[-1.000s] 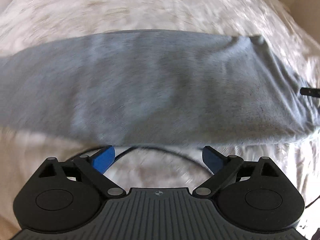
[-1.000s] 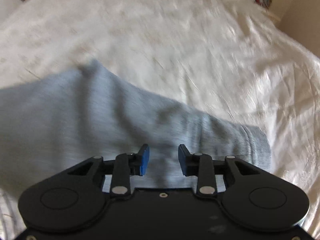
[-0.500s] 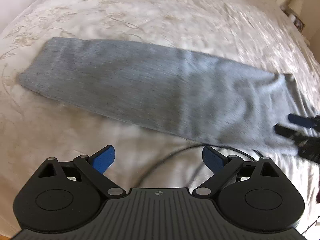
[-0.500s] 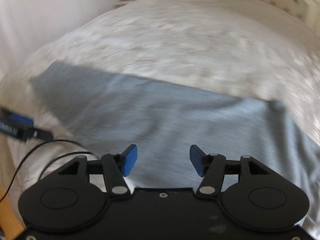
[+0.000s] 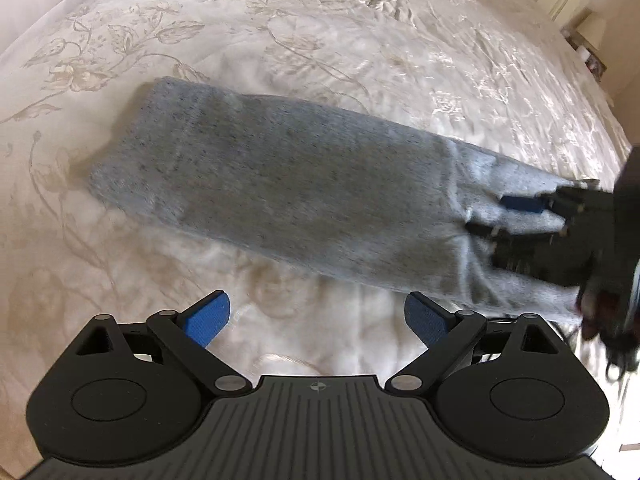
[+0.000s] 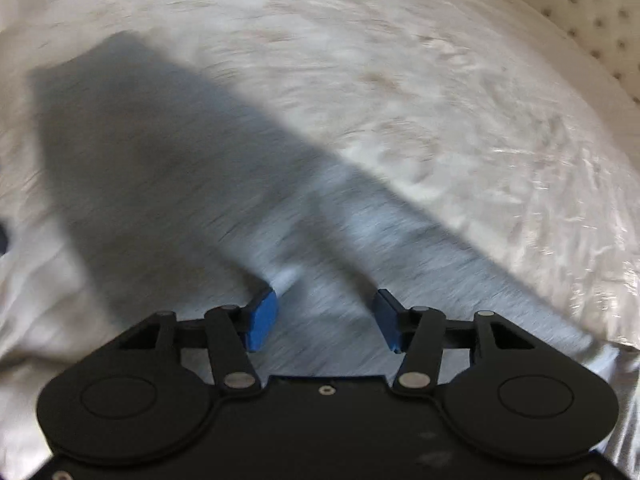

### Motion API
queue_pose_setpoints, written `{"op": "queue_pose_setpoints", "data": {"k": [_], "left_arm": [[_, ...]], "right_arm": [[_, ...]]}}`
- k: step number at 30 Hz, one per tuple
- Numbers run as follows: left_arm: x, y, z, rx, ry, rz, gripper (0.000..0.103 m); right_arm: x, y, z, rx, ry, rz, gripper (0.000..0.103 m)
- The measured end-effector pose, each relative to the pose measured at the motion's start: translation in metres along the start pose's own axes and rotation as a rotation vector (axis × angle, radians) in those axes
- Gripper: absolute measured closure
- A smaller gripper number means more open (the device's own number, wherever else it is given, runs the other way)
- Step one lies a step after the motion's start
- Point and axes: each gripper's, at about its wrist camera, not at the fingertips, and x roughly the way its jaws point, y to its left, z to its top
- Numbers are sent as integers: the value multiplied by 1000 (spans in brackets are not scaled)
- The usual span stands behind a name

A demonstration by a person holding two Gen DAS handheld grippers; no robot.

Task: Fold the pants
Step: 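Release the folded pants with both tools and smooth the fold with the right tool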

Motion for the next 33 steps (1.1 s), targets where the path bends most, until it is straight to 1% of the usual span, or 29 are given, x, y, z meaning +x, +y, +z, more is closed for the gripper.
{"op": "queue_pose_setpoints", "data": {"k": [1,2,4,7,10,14,16,18,19,20,21,22,23,25,27,28,29,30,31,32,33], "left_arm": [[-1,4,1,3,-3,-3,8],[-1,8,3,3,-7,-9,8],[-1,13,5,3,-10,-16,8],[-1,18,6,11,-19,-15,8],[0,22,6,-4,-20,-23,8],[3,23,6,-25,-20,-23,8],[4,22,6,-36,-16,-23,8],[5,20,5,-41,-12,-22,8],[5,21,5,-41,-11,-22,8],[5,20,5,-40,-10,-22,8],[5,19,5,-38,-9,-21,8],[4,17,6,-36,-9,-21,8],[4,17,6,-36,-10,-21,8],[3,15,7,-39,-11,-16,8],[1,15,8,-47,-18,-11,8],[1,15,8,-51,-19,-11,8],[0,15,9,-52,-20,-11,8],[-1,15,9,-51,-23,-7,8],[-2,15,9,-50,-26,-5,8],[-2,15,9,-49,-27,-4,8],[-3,15,9,-49,-26,-4,8]], "right_arm": [[-1,-6,7,15,-6,0,74],[-5,-11,12,17,-22,7,78],[-11,-20,20,-6,-57,4,79],[-5,-34,31,-79,-74,-35,79],[10,-39,36,-191,-32,-16,78],[24,-32,29,-405,2,5,78],[26,-28,27,-436,1,13,78],[27,-29,29,-441,7,30,78],[27,-29,30,-444,15,46,80],[26,-29,30,-459,22,66,85],[27,-30,31,-476,31,79,99],[28,-28,32,-495,46,101,102],[27,-26,32,-518,51,113,102],[24,-24,34,-544,29,96,102],[23,-26,40,-520,8,62,102],[22,-28,43,-496,-4,63,100],[21,-31,46,-476,-22,86,97],[17,-33,48,-458,-52,129,87],[13,-33,48,-459,-75,180,74],[12,-31,48,-482,-85,204,68],[13,-29,47,-512,-90,211,65]]}}
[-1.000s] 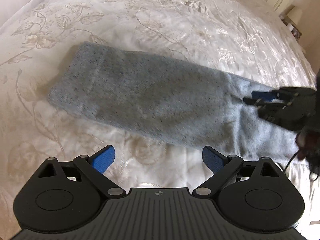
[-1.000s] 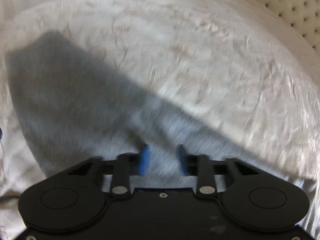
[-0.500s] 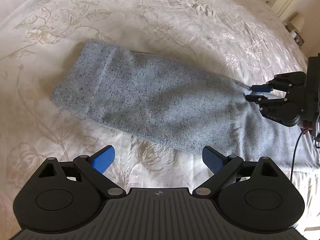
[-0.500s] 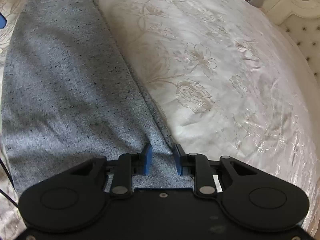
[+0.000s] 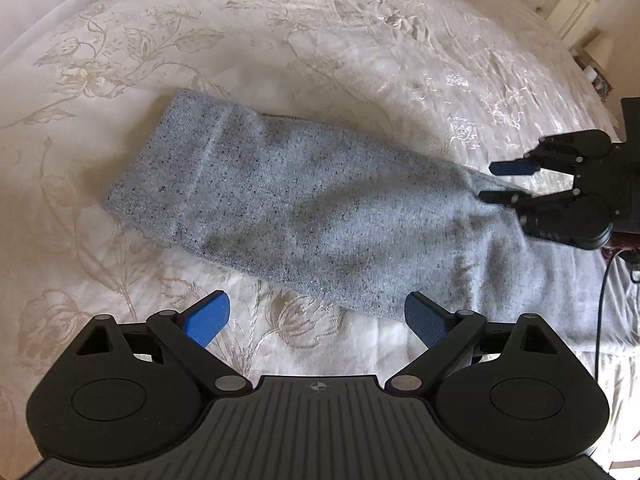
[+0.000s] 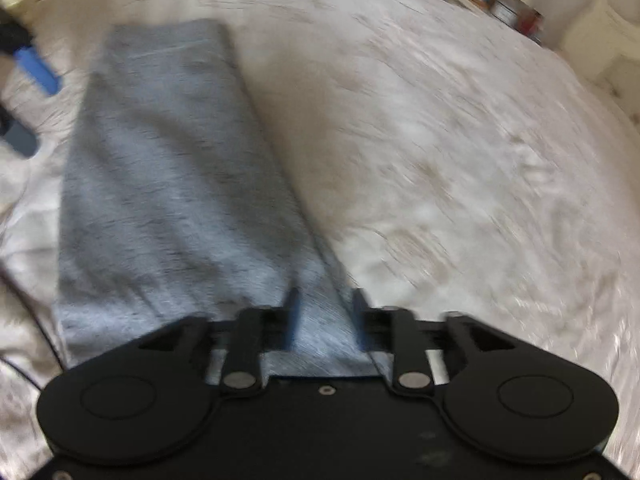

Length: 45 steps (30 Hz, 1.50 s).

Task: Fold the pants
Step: 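Release the folded pants with both tools and smooth the fold with the right tool, then grasp the leg end of the grey strip with the left tool and lift it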

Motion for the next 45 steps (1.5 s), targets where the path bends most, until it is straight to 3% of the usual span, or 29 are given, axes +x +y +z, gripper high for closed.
{"op": "queue_pose_setpoints", "data": {"k": [6,8,9,11,13,17,19,21,26,30,32,37,41,43,44,45], "left_arm": [[-1,-2,-1,2,4,3,8],[-2,-1,-2,-5,2,3,8],[-2,-1,-2,-9,2,2,8],[-2,1,-2,-15,-1,2,8],[-1,4,-1,-27,-9,-4,8],[5,12,4,-56,-15,-1,8],[6,20,8,-90,-27,-11,8],[5,30,13,-121,-44,-14,8],[9,64,22,-236,-55,-58,7],[28,92,26,-298,-37,-70,6],[39,102,32,-314,-31,-99,1],[57,102,46,-274,-54,-128,1],[57,100,43,-348,-80,-105,1],[57,101,42,-365,-74,-90,5],[56,100,44,-353,-65,-72,15],[53,99,46,-335,-60,-43,43]], "right_arm": [[20,0,5,-55,6,90,68],[30,0,10,-79,31,120,79],[30,4,10,-75,42,134,100],[29,5,16,-70,57,131,102],[26,5,21,-88,43,61,102],[33,9,28,-15,65,32,97],[23,13,30,64,32,17,70],[9,15,29,181,6,38,56],[-16,33,18,393,1,63,56],[-27,51,16,475,8,82,56],[-32,59,17,517,12,90,56],[-49,77,8,643,22,85,56],[-56,86,0,742,26,74,56],[-57,86,-5,812,29,64,56],[-58,85,-8,849,33,59,56],[-57,83,-11,894,38,50,56]]}}
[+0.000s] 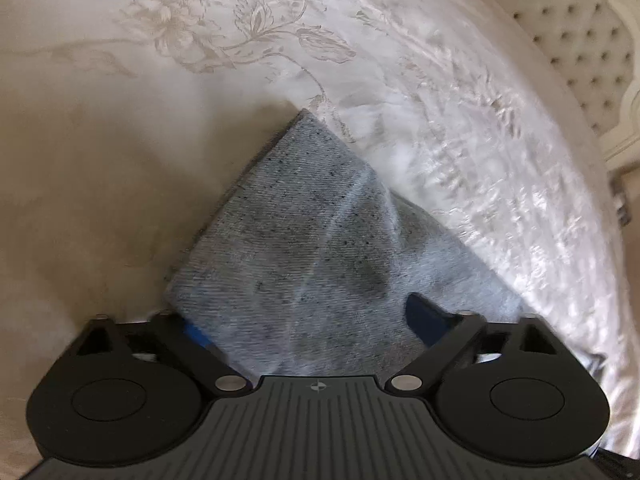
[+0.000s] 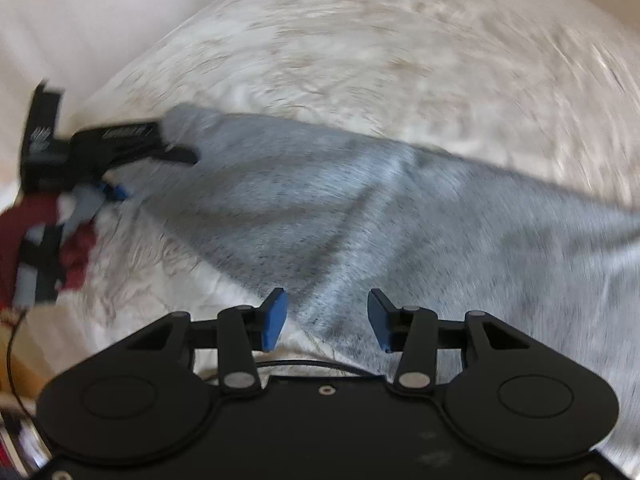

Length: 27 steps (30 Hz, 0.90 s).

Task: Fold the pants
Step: 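Grasp the leg end of the grey strip with the left tool and lift it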

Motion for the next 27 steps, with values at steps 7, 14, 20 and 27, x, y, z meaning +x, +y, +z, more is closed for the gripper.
{"op": "queue_pose_setpoints", "data": {"k": [7,14,20,27], "left_arm": [[-30,-11,-1,92,-80,71,88],[-65,-46,-3,185,-182,77,89],[-89,-77,-4,264,-263,59,91],[-118,-136,-22,434,-364,55,91]], "right_arm": [[22,-9,9,115,8,-61,99],[69,-33,45,232,-10,-79,99],[85,-56,82,289,-68,-101,99],[63,-75,75,329,-111,-33,91]]}}
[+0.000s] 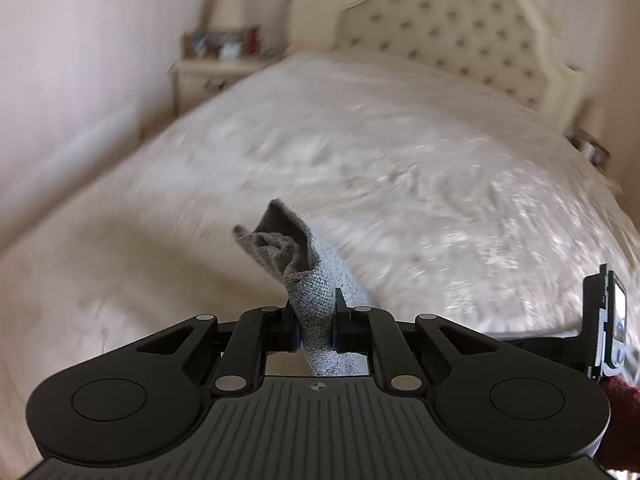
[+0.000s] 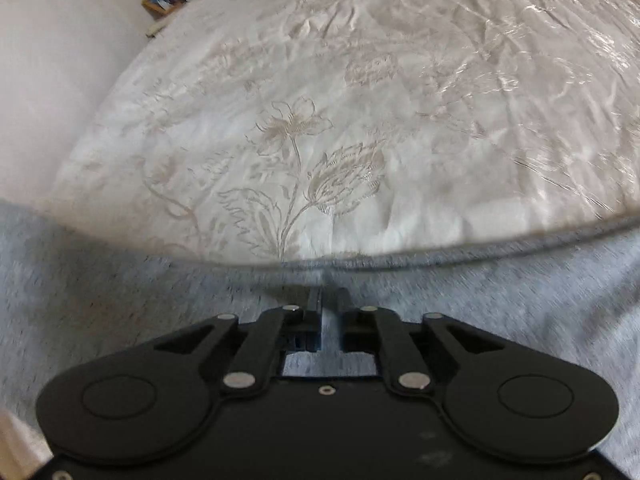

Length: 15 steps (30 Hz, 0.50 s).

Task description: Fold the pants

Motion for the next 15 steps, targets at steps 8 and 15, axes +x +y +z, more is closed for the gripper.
{"op": "queue_pose_setpoints", "data": {"k": [8,15], "left_arm": [[-10,-131,-2,192,-78,-160,90],[60,-243,-57,312,227,-402,78]], "right_arm": [[-68,-66,-41,109,-4,44,88],[-106,-154,-74,186,28,-88,68]]}}
